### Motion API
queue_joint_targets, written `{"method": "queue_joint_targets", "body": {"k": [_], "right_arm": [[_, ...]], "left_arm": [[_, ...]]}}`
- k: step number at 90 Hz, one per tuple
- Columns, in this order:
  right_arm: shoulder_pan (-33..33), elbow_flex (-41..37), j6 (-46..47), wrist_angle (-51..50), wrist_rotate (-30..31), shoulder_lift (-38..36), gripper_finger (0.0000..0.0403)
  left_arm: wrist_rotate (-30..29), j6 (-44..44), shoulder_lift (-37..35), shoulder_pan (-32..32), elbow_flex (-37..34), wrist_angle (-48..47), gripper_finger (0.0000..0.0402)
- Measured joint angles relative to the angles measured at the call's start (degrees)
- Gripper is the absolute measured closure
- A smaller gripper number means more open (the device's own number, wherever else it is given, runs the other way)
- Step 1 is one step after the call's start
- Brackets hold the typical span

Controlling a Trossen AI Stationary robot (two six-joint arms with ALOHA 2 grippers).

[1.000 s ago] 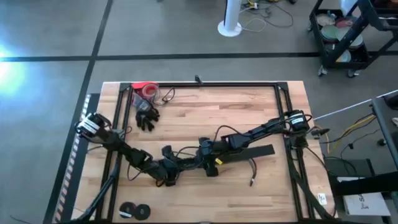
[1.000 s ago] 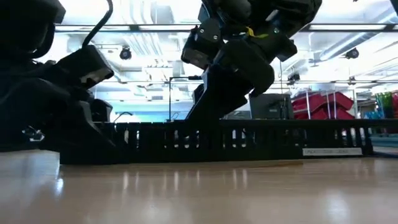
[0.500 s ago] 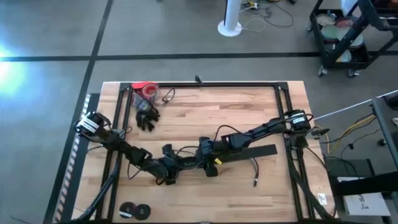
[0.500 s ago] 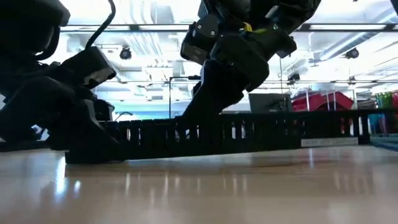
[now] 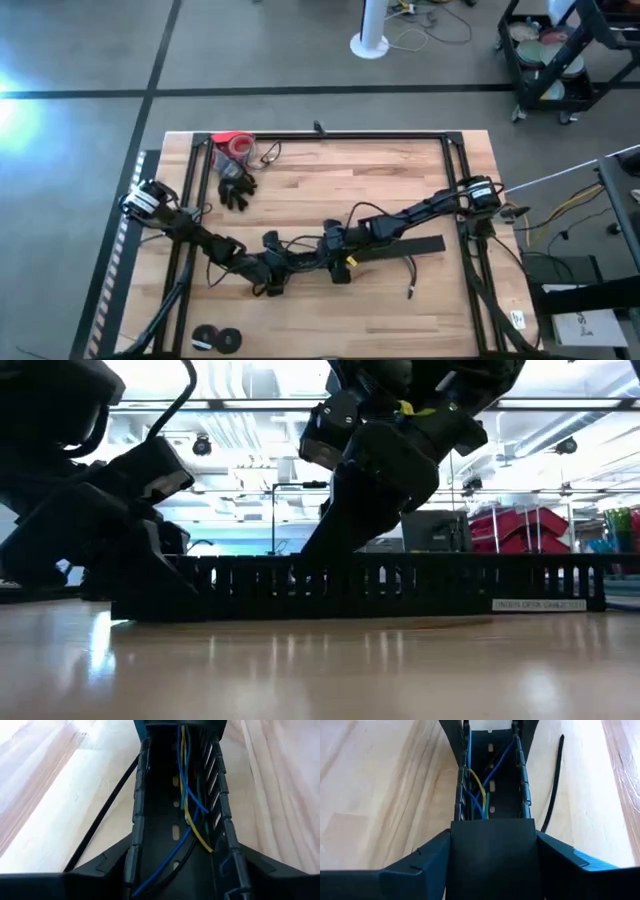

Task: Ziptie cables
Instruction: Close the black cable duct

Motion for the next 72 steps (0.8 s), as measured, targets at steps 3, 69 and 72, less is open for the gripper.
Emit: {"method": "queue_joint_targets", "body": {"k": [3,69,72], "right_arm": [[0.0,-0.1,0.1,-0.2,0.0,0.0,0.0172],[0.0,-1.3,-0.1,8.1,-1.5,0.7,0.0183],[0.0,-1.3,0.0,8.6,-1.4,1.0,0.018]], "left_arm": [[0.2,0.0,0.0,0.0,0.0,-0.1,0.018],[0.3,0.4,-0.1,0.2,0.3,-0.2,0.0178],[0.2,0.5,0.0,0.3,0.2,0.3,0.0176]]}}
